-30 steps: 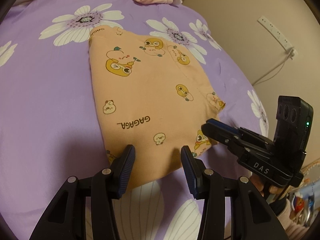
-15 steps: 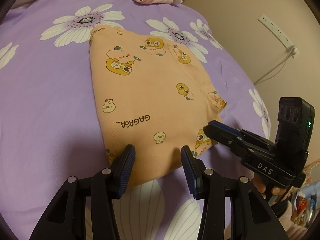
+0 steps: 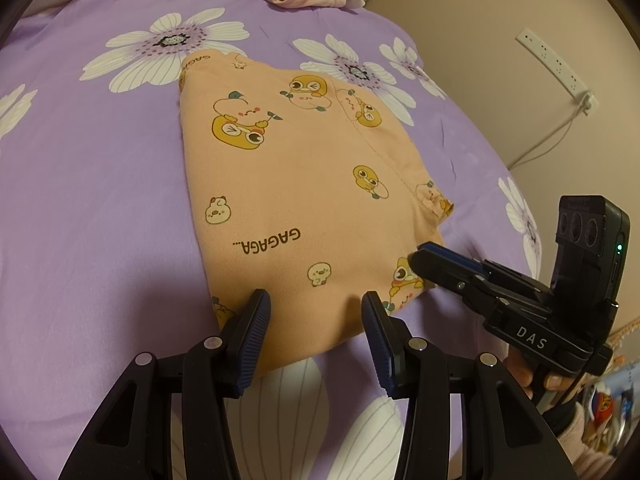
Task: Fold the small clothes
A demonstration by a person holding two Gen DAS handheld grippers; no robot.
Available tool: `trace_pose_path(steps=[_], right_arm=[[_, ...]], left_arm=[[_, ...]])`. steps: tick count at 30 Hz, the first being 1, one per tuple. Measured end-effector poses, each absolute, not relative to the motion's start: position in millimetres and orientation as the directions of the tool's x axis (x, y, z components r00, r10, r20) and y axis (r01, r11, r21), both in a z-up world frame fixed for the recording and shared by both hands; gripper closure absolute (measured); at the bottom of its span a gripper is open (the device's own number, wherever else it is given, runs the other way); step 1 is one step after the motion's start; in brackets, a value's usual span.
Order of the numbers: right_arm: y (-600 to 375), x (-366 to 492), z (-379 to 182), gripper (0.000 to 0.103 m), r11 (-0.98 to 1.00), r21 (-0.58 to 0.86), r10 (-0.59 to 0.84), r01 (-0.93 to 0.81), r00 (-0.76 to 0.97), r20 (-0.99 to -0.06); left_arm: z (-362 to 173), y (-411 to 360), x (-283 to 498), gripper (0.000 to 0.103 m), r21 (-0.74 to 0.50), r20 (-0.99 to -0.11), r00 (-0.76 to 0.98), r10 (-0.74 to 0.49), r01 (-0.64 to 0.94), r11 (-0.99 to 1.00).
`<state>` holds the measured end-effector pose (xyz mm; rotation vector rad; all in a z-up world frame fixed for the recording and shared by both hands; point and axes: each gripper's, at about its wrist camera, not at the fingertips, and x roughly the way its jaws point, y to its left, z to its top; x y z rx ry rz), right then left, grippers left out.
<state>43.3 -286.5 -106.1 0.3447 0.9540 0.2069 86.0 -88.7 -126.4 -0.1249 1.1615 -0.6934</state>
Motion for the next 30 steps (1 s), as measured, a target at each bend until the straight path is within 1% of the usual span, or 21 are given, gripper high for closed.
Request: trace_pose_path(steps=[30], right_arm=[[-286.4, 34.4, -106.9, 0.084, 0.926, 0.378, 0.323, -0.020, 0.559, -0.763]], left_arm=[[-126.6, -85.0, 80.1, 0.057, -0.431, -0.804, 0.212, -0.555, 0.436, 0.790]])
